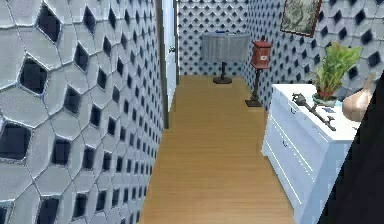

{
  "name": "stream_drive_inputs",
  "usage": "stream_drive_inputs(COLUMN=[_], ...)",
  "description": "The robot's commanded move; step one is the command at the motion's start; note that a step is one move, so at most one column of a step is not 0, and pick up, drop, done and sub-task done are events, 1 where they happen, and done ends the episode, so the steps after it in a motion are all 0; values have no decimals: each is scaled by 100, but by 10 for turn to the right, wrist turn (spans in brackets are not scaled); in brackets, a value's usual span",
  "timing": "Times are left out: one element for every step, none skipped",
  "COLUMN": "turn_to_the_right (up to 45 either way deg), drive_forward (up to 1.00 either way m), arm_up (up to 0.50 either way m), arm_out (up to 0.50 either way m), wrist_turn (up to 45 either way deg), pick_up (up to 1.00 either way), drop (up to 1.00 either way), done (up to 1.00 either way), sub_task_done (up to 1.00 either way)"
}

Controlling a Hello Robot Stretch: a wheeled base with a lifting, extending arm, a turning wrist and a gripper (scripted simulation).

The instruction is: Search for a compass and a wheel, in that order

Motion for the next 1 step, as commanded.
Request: stream_drive_inputs(turn_to_the_right=[30], drive_forward=[0], arm_up=[0], arm_out=[0], wrist_turn=[0], pick_up=[0], drop=[0], done=[0], sub_task_done=[0])
